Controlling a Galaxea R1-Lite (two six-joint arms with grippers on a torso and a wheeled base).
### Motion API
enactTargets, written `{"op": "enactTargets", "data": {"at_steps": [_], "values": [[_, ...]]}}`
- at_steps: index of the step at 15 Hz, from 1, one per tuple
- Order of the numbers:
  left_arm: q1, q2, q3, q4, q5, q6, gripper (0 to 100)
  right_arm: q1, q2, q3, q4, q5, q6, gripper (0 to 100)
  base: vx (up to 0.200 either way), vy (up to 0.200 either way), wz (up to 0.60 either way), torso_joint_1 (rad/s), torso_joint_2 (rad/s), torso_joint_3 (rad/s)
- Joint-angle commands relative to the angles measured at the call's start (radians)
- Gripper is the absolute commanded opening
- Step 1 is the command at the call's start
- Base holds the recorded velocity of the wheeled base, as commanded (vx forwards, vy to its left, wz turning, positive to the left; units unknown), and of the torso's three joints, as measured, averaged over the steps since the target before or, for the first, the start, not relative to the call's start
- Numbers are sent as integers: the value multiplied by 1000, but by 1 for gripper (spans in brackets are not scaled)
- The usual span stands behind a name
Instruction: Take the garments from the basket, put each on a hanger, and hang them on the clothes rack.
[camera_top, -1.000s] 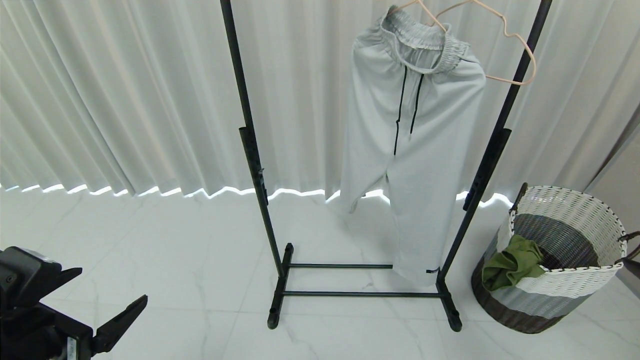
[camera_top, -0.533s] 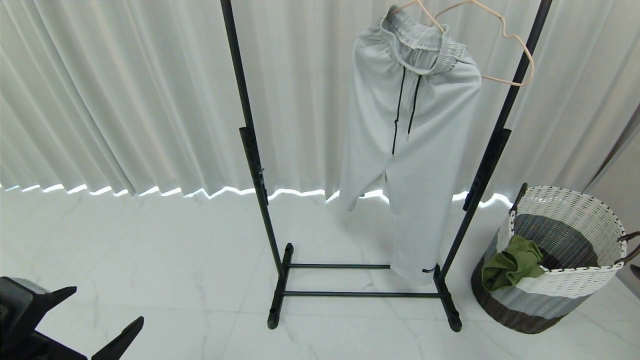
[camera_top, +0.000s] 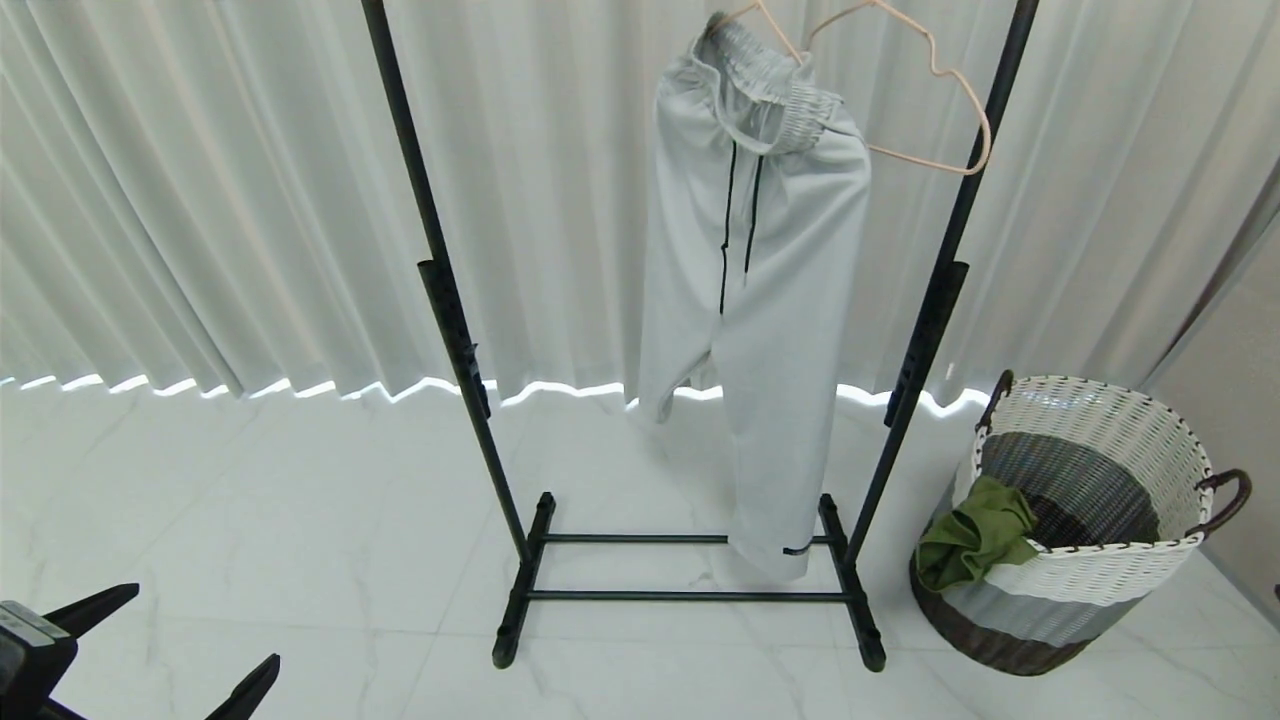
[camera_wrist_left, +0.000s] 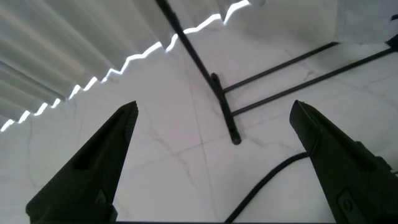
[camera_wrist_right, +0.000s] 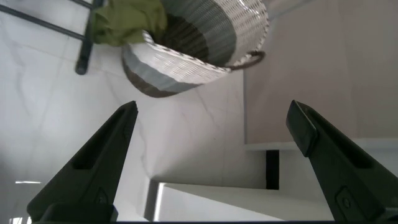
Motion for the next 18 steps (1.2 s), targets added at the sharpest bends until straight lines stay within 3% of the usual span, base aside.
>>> {"op": "enactTargets", "data": {"at_steps": [1, 3, 14, 18], "values": [[-5, -8, -3, 0, 1, -1, 100, 0, -16, 9, -2, 2, 1, 100, 0, 0, 0, 0, 0, 0], [-9, -3, -6, 0, -1, -1, 100, 0, -11, 10, -2, 0, 1, 100, 0, 0, 0, 0, 0, 0], [-112, 129, -85, 0, 2, -9, 100, -6, 110, 53, -5, 0, 5, 100, 200, 0, 0, 4, 1, 1], [-147, 227, -146, 0, 2, -15, 100, -19, 219, 162, -185, 2, 2, 100, 200, 0, 0, 2, -1, 4]]}}
